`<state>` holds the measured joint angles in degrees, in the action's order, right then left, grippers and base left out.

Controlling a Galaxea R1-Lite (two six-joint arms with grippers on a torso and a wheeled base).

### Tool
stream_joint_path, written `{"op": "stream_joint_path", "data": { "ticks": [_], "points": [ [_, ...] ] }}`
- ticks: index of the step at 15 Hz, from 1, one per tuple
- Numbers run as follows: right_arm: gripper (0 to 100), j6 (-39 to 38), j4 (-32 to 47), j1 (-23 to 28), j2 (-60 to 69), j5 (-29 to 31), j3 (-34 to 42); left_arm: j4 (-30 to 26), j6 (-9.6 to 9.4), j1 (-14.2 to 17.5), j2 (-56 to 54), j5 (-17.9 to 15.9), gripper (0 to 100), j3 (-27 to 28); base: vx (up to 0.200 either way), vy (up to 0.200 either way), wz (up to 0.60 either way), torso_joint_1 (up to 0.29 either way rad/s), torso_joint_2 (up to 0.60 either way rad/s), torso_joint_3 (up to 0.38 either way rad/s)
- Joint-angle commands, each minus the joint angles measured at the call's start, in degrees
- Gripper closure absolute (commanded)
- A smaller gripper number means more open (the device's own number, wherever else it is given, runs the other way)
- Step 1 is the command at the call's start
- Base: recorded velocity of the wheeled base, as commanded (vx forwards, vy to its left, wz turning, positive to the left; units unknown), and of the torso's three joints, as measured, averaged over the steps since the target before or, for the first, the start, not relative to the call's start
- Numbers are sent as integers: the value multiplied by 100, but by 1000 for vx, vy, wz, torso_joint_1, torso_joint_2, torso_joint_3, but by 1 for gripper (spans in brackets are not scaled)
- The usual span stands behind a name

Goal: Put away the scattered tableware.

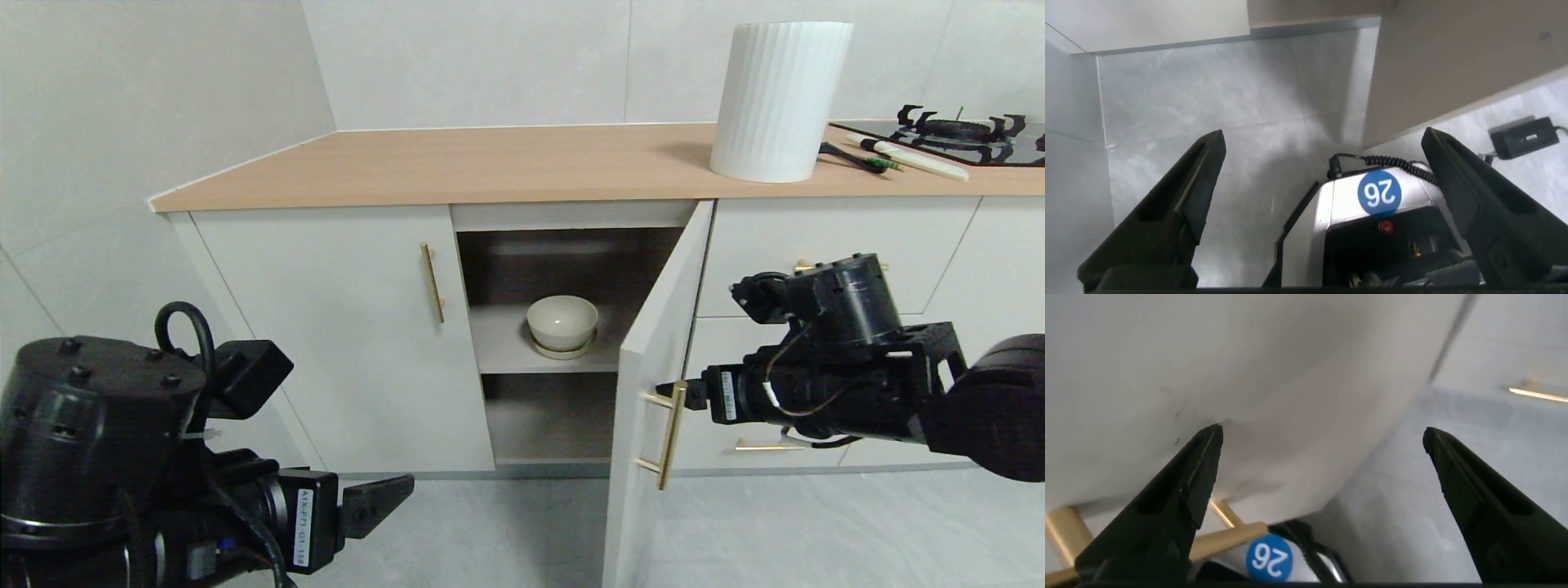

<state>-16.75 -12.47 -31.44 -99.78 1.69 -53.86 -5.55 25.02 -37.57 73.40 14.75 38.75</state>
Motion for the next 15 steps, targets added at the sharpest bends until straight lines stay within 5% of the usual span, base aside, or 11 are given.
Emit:
{"op": "stream_joint_path", "data": {
  "ticks": [1, 9, 15],
  "points": [
    [0, -4, 96, -117, -525, -2, -494, 10, 3, 22, -10, 2, 0, 9, 0, 0, 0, 0, 0, 0],
    [0, -241, -590, -64, -1219, 59, -731, 10, -41, 48, 34, 10, 0, 9, 0, 0, 0, 0, 0, 0],
    [0, -399, -599, -64, -1342, 77, -784, 10, -85, 57, 43, 10, 0, 1, 167, 0, 0, 1, 0, 0]
  ]
}}
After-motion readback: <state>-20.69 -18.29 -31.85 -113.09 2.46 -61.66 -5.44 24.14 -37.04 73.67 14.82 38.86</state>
